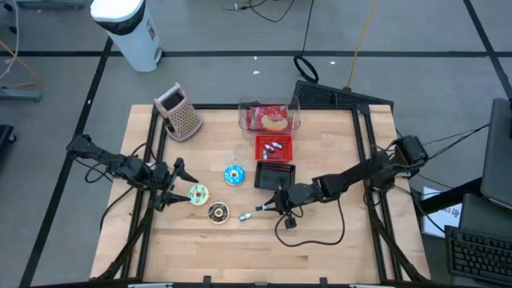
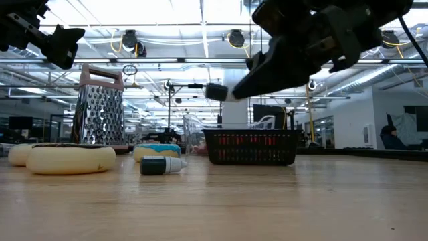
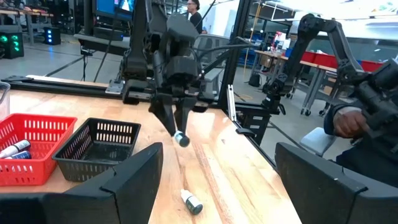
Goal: Pick & Place Food Item
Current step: Put the light blue food coloring into the red bin
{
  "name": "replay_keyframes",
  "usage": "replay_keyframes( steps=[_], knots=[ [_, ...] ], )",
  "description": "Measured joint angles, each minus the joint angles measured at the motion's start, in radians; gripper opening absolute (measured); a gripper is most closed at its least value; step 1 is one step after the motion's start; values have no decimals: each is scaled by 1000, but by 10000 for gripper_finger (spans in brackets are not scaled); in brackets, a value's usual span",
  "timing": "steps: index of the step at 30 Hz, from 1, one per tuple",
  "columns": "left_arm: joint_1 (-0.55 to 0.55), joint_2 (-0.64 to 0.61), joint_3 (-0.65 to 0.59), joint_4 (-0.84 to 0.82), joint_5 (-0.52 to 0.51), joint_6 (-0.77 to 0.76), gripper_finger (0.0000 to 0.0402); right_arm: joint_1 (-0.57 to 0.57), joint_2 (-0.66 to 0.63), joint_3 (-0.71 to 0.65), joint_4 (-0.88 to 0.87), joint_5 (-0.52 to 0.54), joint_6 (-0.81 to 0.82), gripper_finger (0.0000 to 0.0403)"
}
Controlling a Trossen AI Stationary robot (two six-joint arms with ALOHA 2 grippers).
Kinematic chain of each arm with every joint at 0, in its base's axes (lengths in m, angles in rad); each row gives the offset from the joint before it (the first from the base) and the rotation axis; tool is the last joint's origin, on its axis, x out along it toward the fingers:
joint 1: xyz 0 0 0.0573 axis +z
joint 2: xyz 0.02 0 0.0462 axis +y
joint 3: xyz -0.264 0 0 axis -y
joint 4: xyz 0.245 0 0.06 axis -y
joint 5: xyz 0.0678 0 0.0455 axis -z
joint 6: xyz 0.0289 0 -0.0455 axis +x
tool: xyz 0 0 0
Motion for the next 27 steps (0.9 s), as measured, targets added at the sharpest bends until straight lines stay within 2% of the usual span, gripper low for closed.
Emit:
replay_keyframes(
  steps=[5,11,27],
  knots=[
    [0,0,0,0,0,0,310,0,-69,-2,-83,2,0,54],
    [0,0,0,0,0,0,310,0,-125,-40,-86,2,4,54],
    [0,0,0,0,0,0,310,-18,-135,-59,-85,7,2,54]
  ],
)
